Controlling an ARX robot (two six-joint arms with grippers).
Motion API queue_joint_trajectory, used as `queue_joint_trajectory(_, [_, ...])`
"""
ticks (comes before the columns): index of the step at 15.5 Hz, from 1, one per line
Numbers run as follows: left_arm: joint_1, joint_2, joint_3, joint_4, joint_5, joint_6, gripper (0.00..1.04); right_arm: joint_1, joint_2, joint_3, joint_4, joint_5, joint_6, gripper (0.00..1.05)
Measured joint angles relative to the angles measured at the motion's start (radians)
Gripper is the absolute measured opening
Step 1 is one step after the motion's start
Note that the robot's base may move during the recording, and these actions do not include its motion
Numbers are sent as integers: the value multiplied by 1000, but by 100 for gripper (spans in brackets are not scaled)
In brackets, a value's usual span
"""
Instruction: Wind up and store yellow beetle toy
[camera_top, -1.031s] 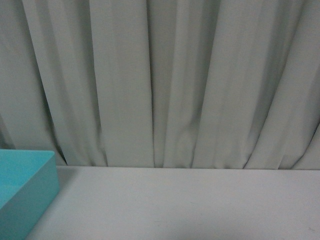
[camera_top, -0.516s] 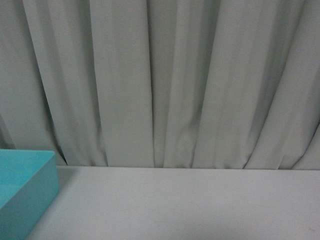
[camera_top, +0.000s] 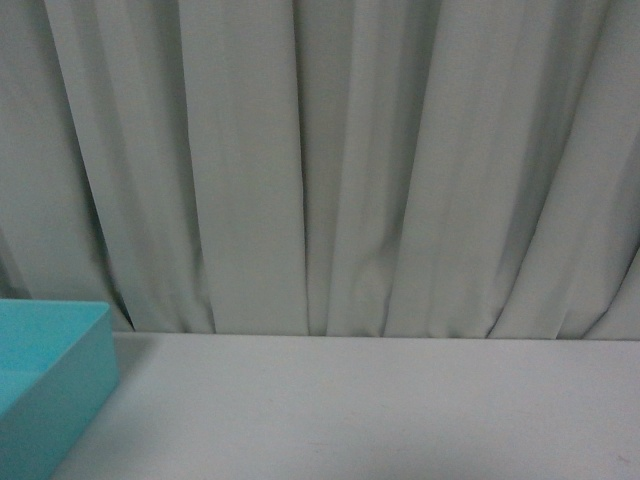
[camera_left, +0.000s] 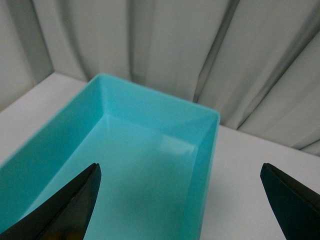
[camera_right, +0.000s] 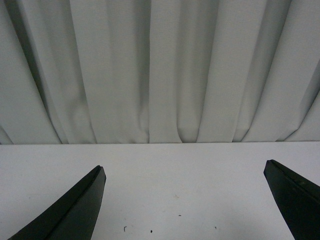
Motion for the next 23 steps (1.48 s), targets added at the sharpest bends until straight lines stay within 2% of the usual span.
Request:
queue_joint_trajectory(2, [-7,226,99,159,110,110,98,0,0,0,0,0,0,98])
queue_joint_trajectory(5, [-3,490,250,183,222,320,98,0,0,0,0,0,0,98])
queue_joint_trajectory(7, [11,579,360,99,371,498,98,0,0,0,0,0,0,98])
queue_joint_trajectory(9, [6,602,438,-4,479,638,98,0,0,0,0,0,0,98])
queue_joint_trajectory(12, [-39,637,543,-236,566,957,98,0,0,0,0,0,0,98])
queue_joint_trajectory(13, [-59,654,565,-313,558,1070,98,0,0,0,0,0,0,98])
queue_joint_trajectory(16, [-154,776,630,-562,366,1513,98,0,0,0,0,0,0,98])
queue_joint_trajectory(19, [-225,866,692,-650,149,1840,98,0,0,0,0,0,0,98])
queue_joint_trajectory(21, [-266,900,692,-690,79,1879,98,0,0,0,0,0,0,98])
queue_joint_trajectory(22, [-284,900,692,-722,34,1843,98,0,0,0,0,0,0,98])
queue_joint_trajectory(23, [-306,902,680,-737,28,1815,98,0,0,0,0,0,0,98])
